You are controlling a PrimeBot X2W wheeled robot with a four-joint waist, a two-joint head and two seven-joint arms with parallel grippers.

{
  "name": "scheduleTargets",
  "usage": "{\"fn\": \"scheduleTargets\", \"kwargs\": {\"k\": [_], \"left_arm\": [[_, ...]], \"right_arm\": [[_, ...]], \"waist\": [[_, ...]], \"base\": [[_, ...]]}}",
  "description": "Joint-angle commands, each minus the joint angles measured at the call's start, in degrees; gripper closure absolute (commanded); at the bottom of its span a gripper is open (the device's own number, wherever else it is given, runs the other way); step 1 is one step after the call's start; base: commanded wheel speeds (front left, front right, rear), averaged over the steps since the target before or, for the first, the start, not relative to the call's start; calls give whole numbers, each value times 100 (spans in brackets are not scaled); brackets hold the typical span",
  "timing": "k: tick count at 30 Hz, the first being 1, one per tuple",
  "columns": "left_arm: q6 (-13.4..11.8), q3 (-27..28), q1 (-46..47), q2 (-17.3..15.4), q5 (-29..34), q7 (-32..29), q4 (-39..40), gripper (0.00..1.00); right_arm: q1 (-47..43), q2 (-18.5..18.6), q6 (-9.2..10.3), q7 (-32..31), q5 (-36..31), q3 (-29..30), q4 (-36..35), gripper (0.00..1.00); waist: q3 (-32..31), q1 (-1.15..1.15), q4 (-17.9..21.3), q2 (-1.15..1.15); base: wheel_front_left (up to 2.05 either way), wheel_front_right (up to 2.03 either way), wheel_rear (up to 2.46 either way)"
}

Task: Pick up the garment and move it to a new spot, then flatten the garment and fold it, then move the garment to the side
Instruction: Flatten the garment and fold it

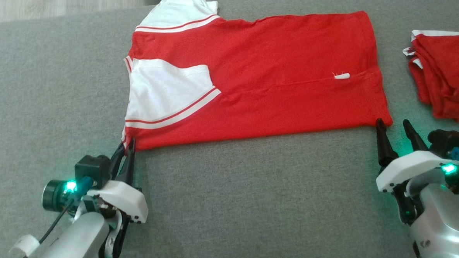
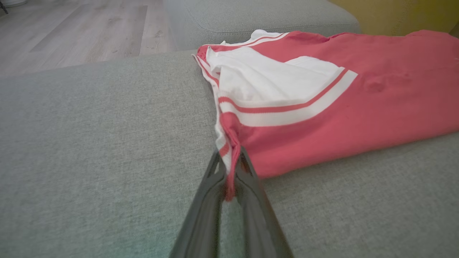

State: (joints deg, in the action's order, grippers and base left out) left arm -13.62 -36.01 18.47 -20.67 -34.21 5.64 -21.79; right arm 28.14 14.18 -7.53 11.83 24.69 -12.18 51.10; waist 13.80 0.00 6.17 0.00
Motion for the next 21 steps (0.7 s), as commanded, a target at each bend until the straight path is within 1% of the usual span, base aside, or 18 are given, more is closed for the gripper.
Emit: {"fn": "scheduleTargets", "kwargs": {"k": [1, 4, 5, 6, 7, 8, 9, 10, 11, 12, 13, 21], "left_arm": [[-40, 192, 150, -203, 63, 55, 157, 100], [-39, 187, 135, -215, 59, 69, 174, 100], [-37, 185, 129, -224, 56, 73, 177, 100], [-34, 182, 126, -231, 54, 74, 177, 100], [-32, 179, 124, -237, 51, 75, 177, 100], [-29, 176, 123, -243, 49, 77, 174, 100], [-27, 172, 124, -248, 47, 78, 171, 100], [-26, 168, 125, -253, 47, 78, 167, 100], [-25, 163, 127, -258, 48, 79, 162, 100], [-24, 159, 129, -263, 49, 82, 159, 100], [-24, 154, 129, -269, 49, 83, 155, 100], [-58, 134, -3, -295, 7, 112, 168, 100]], "right_arm": [[171, -20, 4, 21, 98, -139, -23, 0], [253, -49, 4, 4, 225, -216, 131, 0], [288, -57, 4, 4, 280, -265, 193, 9], [320, -61, 4, 8, 334, -312, 252, 20], [348, -59, 4, 16, 387, -359, 306, 41], [370, -60, 4, 17, 446, -410, 357, 55], [389, -55, 4, 16, 507, -462, 404, 66], [405, -46, 4, 21, 564, -513, 444, 72], [418, -32, 4, 29, 620, -561, 481, 80], [427, -16, 4, 39, 676, -608, 513, 92], [435, -1, 4, 49, 730, -655, 543, 99], [402, 113, 4, 172, 1066, -999, 666, 100]], "waist": [[7, 0, -5, 0], [10, 0, -9, 0], [10, 0, -13, 0], [8, 0, -17, 0], [6, 0, -22, 0], [2, 0, -28, 0], [-2, 0, -35, 0], [-6, 0, -41, 0], [-11, 0, -48, 0], [-17, 0, -55, 0], [-23, 0, -60, 0], [-139, 0, -123, 0]], "base": [[0, 0, 0], [0, 0, 0], [0, 0, 0], [0, 0, 0], [0, 0, 0], [0, 0, 0], [0, 0, 0], [0, 0, 0], [0, 0, 0], [0, 0, 0], [0, 0, 0], [0, 0, 0]]}}
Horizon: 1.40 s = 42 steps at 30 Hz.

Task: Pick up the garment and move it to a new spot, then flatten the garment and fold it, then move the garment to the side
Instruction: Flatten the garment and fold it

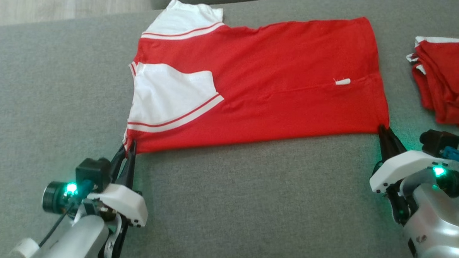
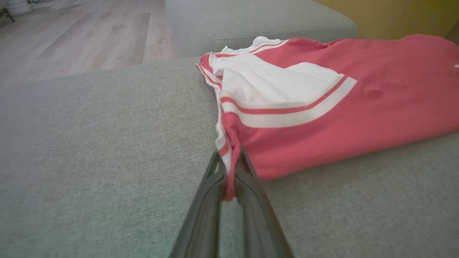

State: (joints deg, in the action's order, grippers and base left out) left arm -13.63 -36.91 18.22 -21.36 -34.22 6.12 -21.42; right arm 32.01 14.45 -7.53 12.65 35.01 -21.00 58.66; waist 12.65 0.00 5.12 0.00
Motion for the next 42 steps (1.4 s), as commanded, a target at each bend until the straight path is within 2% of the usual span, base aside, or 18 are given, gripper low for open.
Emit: {"fn": "scheduleTargets", "kwargs": {"k": [1, 14, 24, 31, 38, 39, 42], "left_arm": [[-67, 220, -15, -216, -4, 72, 142, 100], [-172, 116, -827, -80, -170, 401, 421, 100], [-188, -79, -1528, -130, -254, 448, 642, 100], [-305, -186, -1980, -192, -318, 354, 732, 100], [-326, -342, -1983, -179, -251, 227, 735, 100], [-330, -357, -1967, -166, -246, 210, 731, 100], [-331, -364, -1942, -140, -267, 189, 699, 100]], "right_arm": [[-11, 112, 4, 111, 64, -167, -108, 100], [-872, 725, 4, 202, 453, -632, -690, 100], [-2116, 1292, 4, -59, 617, -546, -1551, 100], [-2643, 1360, 4, -273, 488, -225, -2096, 100], [-2991, 1294, 4, -650, 144, 231, -2518, 100], [-3035, 1275, 4, -703, 93, 307, -2569, 95], [-3156, 1213, 4, -872, -73, 508, -2744, 52]], "waist": [[-54, 0, -38, 0], [-487, 0, -288, 0], [-809, 0, -167, 0], [-937, 0, -25, 0], [-1007, 0, 4, 0], [-1015, 0, 9, 0], [-1022, 0, 40, 0]], "base": [[0, 0, 0], [0, 0, 0], [0, 0, 0], [0, 0, 0], [0, 0, 0], [0, 0, 0], [0, 0, 0]]}}
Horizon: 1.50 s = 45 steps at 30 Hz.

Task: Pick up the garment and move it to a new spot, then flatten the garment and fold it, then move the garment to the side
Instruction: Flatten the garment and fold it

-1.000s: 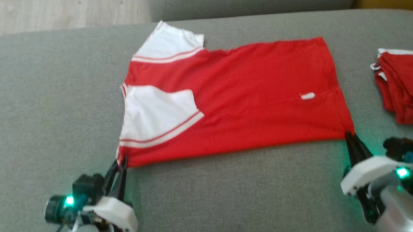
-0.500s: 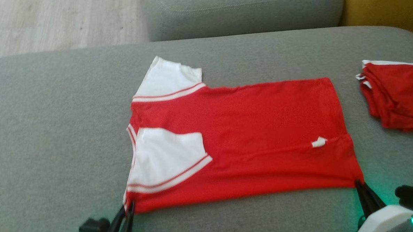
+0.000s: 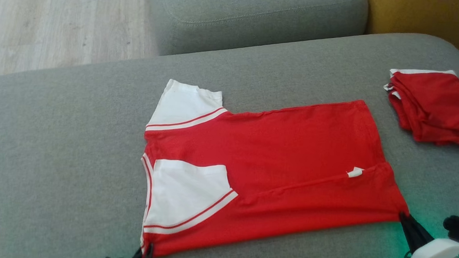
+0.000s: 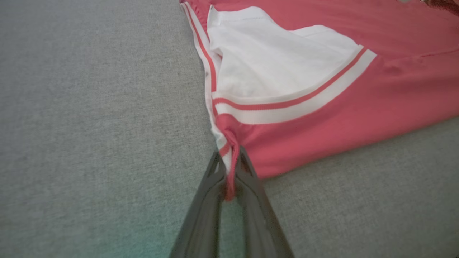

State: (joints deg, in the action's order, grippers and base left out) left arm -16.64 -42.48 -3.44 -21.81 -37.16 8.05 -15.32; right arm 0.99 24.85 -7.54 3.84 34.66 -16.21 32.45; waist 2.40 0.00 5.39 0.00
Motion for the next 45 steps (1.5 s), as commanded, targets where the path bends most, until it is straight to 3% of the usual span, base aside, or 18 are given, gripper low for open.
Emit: {"fn": "scheduleTargets", "kwargs": {"k": [1, 2, 3, 4, 10, 15, 19, 25, 29, 34, 39, 45], "left_arm": [[-31, 194, 232, -90, 20, -4, 78, 81], [-35, 197, 240, -84, 13, -7, 70, 64], [-39, 202, 251, -81, 6, -10, 68, 22], [-37, 216, 265, -79, -8, -6, 72, 0], [-48, 326, 575, -213, 69, 24, 254, 0], [212, 506, 1538, -640, 244, -244, 600, 0], [749, 543, 2531, -1029, 330, -714, 758, 0], [1914, 559, 4035, -1492, -40, -1903, 648, 0], [2232, 493, 4670, -1554, -346, -2573, 382, 0], [2381, 283, 5564, -1642, -733, -3577, -189, 0], [2398, 68, 6137, -1858, -631, -4235, -974, 0], [2403, -21, 6369, -1941, -632, -4497, -1657, 0]], "right_arm": [[-92, 150, 5, -38, -91, 95, -188, 0], [-128, 123, 5, -66, -146, 178, -253, 0], [-164, 90, 5, -82, -202, 263, -323, 0], [-198, 55, 5, -86, -262, 345, -403, 0], [-363, -161, 5, 19, -587, 597, -1094, 0], [-389, -311, 5, 84, -807, 545, -1802, 0], [-294, -319, 5, 57, -845, 424, -2108, 0], [5, -328, 5, 49, -852, 222, -2354, 0], [151, -348, 5, 104, -841, 156, -2367, 0], [370, -390, 5, 178, -822, -11, -2298, 0], [663, -404, 5, 280, -785, -207, -2180, 0], [865, -382, 5, 416, -697, -387, -1989, 0]], "waist": [[5, 0, 27, 0], [8, 0, 44, 0], [15, 0, 60, 0], [27, 0, 81, 0], [134, 0, 211, 0], [362, 0, 382, 0], [555, 0, 534, 0], [973, 0, 858, 0], [1195, 0, 998, 0], [1551, 0, 1228, 0], [1804, 0, 1480, 0], [1914, 0, 1670, 0]], "base": [[0, 0, 0], [0, 0, 0], [0, 0, 0], [0, 0, 0], [0, 0, 0], [0, 0, 0], [0, 0, 0], [0, 0, 0], [0, 0, 0], [0, 0, 0], [0, 0, 0], [0, 0, 0]]}}
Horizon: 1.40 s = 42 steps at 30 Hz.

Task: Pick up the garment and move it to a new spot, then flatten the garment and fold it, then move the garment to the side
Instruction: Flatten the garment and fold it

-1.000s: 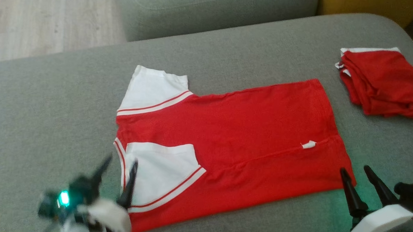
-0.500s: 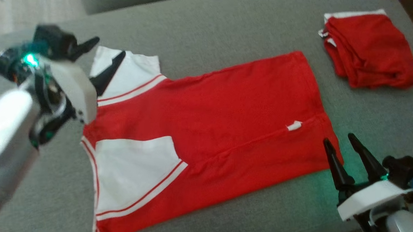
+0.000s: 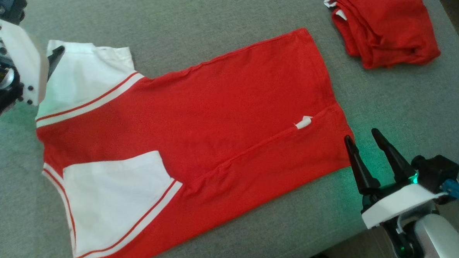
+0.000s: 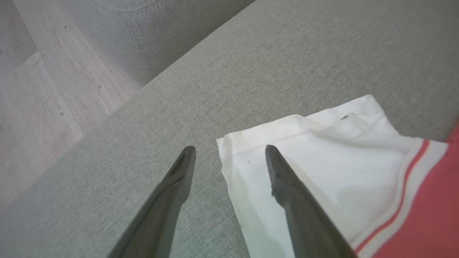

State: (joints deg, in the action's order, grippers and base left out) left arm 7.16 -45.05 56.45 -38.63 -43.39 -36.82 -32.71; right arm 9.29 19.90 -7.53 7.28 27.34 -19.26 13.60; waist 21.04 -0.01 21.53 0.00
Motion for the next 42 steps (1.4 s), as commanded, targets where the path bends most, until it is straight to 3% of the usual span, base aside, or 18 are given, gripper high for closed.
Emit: {"fn": "scheduleTargets", "kwargs": {"k": [1, 16, 21, 22, 23, 25, 26, 35, 42], "left_arm": [[24, 216, 392, -265, -11, -24, 2, 0], [30, -28, 652, -254, 113, 170, -589, 0], [32, -199, 614, -244, -94, -113, -535, 0], [32, -256, 609, -268, -123, -193, -500, 6], [32, -290, 619, -302, -142, -224, -468, 49], [32, -339, 648, -355, -134, -203, -424, 96], [32, -357, 664, -371, -110, -151, -415, 100], [32, -564, 762, -304, -37, 498, -301, 100], [33, -822, 1002, -337, -61, 724, -79, 100]], "right_arm": [[52, 118, 4, 98, 51, -101, -71, 0], [322, 152, 4, 331, 155, -262, 196, 0], [381, 145, 4, 397, 177, -261, 264, 0], [392, 142, 4, 408, 178, -259, 280, 0], [404, 142, 4, 418, 177, -255, 298, 0], [441, 146, 4, 433, 179, -251, 333, 0], [464, 155, 4, 438, 182, -240, 351, 0], [936, 260, 4, 292, 277, -53, 380, 0], [2152, 135, 4, -865, 172, -75, 866, 0]], "waist": [[62, 1, 73, 0], [300, 1, 176, 0], [406, 1, 196, 0], [426, 1, 195, 0], [444, 1, 193, 0], [465, 1, 183, 0], [464, 1, 168, 0], [236, 1, -45, 0], [240, 1, -252, 0]], "base": [[0, 0, 0], [0, 0, 0], [0, 0, 0], [0, 0, 0], [0, 0, 0], [0, 0, 0], [0, 0, 0], [0, 0, 0], [0, 0, 0]]}}
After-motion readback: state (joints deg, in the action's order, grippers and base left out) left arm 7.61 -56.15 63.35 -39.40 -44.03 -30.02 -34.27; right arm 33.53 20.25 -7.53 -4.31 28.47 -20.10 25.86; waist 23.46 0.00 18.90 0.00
